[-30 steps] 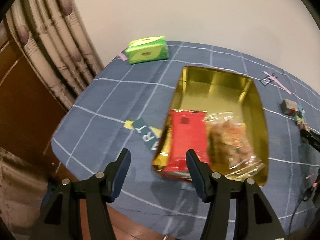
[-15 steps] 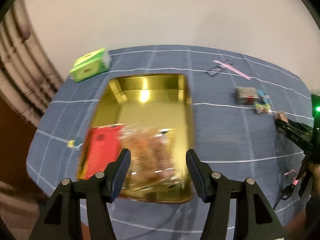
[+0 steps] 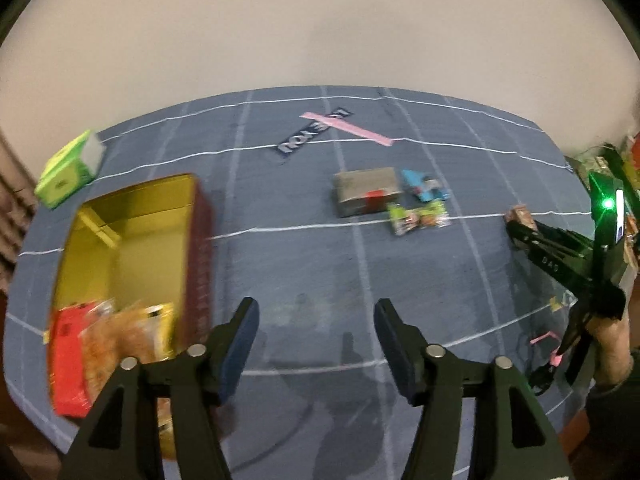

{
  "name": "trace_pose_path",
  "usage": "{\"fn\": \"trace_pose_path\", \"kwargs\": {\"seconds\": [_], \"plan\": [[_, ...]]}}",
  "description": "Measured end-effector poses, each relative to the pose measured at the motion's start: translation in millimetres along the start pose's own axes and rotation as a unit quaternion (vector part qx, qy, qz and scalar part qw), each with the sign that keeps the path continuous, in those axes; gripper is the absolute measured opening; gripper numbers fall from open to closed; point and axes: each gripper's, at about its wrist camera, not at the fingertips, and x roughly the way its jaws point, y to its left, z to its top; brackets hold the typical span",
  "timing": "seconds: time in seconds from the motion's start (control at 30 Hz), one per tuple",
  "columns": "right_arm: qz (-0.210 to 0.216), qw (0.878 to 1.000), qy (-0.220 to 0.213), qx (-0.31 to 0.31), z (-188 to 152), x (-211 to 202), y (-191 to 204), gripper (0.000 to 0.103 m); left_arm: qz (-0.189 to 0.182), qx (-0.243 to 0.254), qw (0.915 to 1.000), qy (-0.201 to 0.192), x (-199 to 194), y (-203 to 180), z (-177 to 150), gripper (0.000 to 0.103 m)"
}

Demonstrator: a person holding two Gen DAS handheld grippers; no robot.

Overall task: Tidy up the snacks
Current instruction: 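Grasp the green candy stick with the left tool while the right tool holds the brown box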

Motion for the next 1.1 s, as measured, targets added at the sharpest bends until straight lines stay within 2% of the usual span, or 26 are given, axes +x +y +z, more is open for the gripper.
{"fn": "trace_pose_path", "kwargs": {"seconds": [0.23,0.5,1.1], "plan": [[-0.002,1.0,-0.015,0.005,0,2,-16,0.029,-0.041,0.031,0.9987,-0.001,26,-35,25,0.065],[0.002,1.0,-0.019,0.007,-1,4,-14,0.029,-0.064,0.042,0.997,0.009,61,-64,44,0.065],[0.001,1.0,-0.018,0.003,-3,1,-16,0.033,-0.077,0.012,0.9962,0.038,108,-73,63,0.065]]}}
